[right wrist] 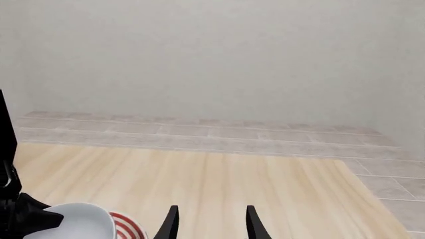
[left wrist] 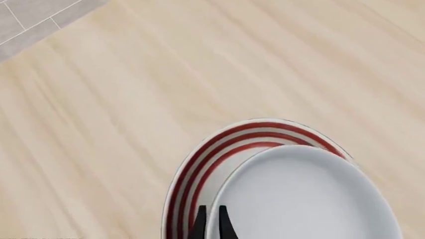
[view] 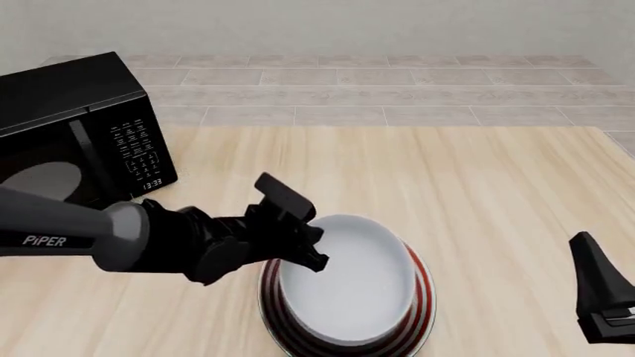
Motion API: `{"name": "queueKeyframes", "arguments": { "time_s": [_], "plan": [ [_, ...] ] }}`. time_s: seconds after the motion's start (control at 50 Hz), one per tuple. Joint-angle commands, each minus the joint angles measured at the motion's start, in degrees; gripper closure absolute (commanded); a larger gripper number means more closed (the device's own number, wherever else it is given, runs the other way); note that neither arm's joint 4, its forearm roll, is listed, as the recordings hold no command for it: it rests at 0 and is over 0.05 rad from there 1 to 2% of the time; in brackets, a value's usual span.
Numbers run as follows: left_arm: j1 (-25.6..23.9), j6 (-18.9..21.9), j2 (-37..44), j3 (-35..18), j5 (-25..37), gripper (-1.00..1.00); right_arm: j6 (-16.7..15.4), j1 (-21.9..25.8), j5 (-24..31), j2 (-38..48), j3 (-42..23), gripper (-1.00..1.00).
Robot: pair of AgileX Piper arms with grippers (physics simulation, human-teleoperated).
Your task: Pick up the white bowl and put it on the plate.
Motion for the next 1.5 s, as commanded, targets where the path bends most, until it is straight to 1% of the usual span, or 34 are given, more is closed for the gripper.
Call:
{"name": "queueKeyframes", "arguments": {
  "time_s": [0.02, 0.5, 0.62, 0.72, 0.74, 0.78, 0.82, 0.96, 1.02, 1.12, 1.22, 1.34, 1.38, 1.5],
  "plan": [
    [0.34, 0.00, 1.83, -0.54, -0.72, 1.00, -0.01, 0.16, 0.05, 0.00, 0.01, -1.00],
    [0.28, 0.19, 3.80, -0.77, -1.36, 1.00, 0.07, 0.53, -0.06, 0.00, 0.01, -1.00],
    [-0.20, 0.46, 2.70, -0.42, -1.36, 1.00, 0.11, 0.29, -0.02, 0.00, 0.01, -1.00],
    [-0.95, -0.32, 1.85, -0.78, -0.62, 1.00, 0.12, 0.28, 0.00, 0.00, 0.01, -1.00],
    [-1.04, -0.57, 2.00, -0.98, -0.56, -1.00, 0.11, 0.33, 0.03, 0.00, 0.01, -1.00],
    [-1.07, -0.63, 1.37, -0.92, -0.60, -1.00, 0.11, 0.35, 0.11, 0.00, 0.01, -1.00],
    [-2.42, -2.45, 1.45, -1.73, -0.22, -1.00, 0.16, 0.29, 0.08, 0.00, 0.01, -1.00],
    [-1.96, -2.18, 0.97, -1.24, -0.29, -1.00, 0.11, 0.38, 0.12, 0.00, 0.01, -1.00],
    [-2.06, -2.71, 0.15, -1.37, 0.30, -1.00, 0.08, 0.39, 0.15, 0.00, 0.01, -1.00],
    [-1.52, -2.97, -4.27, -0.06, 1.25, -1.00, 0.01, 0.51, 0.21, 0.00, 0.01, -1.00],
    [-1.39, -3.27, -5.71, -0.06, 2.06, -1.00, -0.06, 0.53, 0.19, 0.00, 0.01, -1.00],
    [-1.30, -2.67, -9.39, 1.62, 1.87, -1.00, -0.15, 0.65, 0.35, 0.04, -0.04, -1.00],
    [-0.31, -2.08, -10.05, 2.15, 1.64, -1.00, -0.21, 0.66, 0.40, 0.00, 0.01, -1.00],
    [-0.10, -2.38, -13.18, 2.84, 2.85, -1.00, -0.14, 0.62, 0.56, 0.08, -0.03, -1.00]
  ]
}}
